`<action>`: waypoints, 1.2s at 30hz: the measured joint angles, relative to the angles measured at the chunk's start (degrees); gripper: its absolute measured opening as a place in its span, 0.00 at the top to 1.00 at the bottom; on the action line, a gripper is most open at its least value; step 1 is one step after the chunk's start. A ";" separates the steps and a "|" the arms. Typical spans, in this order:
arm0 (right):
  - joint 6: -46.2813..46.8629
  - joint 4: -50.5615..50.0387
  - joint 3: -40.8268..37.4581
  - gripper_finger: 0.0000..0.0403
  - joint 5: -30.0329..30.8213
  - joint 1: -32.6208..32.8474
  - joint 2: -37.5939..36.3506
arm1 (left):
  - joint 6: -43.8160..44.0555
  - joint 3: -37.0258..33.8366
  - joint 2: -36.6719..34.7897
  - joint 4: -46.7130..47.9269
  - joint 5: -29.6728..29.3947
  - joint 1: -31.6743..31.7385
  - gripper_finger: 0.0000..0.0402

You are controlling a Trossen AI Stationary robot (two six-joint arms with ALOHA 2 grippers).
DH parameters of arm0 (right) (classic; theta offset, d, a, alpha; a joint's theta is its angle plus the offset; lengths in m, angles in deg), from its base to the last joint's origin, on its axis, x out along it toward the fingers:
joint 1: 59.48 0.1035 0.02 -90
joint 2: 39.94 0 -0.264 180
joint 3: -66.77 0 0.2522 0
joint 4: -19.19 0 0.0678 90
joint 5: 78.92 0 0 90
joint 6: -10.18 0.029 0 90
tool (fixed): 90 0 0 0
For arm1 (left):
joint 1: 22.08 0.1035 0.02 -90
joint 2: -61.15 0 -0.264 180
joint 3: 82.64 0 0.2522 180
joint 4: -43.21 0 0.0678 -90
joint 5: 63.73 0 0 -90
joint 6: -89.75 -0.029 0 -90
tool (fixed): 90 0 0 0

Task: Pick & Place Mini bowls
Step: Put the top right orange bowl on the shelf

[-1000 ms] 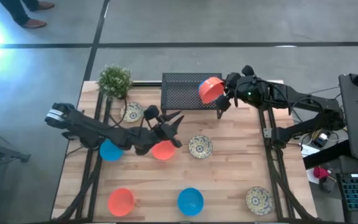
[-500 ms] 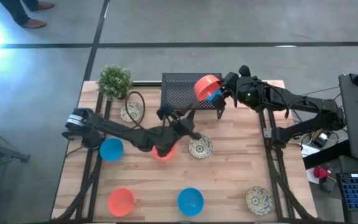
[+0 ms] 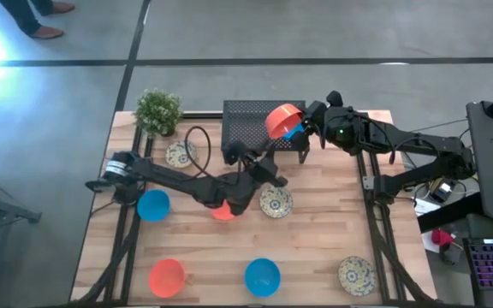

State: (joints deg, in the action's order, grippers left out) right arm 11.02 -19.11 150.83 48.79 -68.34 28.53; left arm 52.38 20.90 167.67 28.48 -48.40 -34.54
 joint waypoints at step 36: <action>0.87 -0.13 0.00 0.98 0.20 0.09 0.00 | 7.33 0.00 0.00 -0.45 -0.32 6.51 0.97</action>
State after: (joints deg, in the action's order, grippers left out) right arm 11.89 -19.24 150.83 48.99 -68.25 28.53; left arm 59.71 20.90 167.67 28.03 -48.72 -28.04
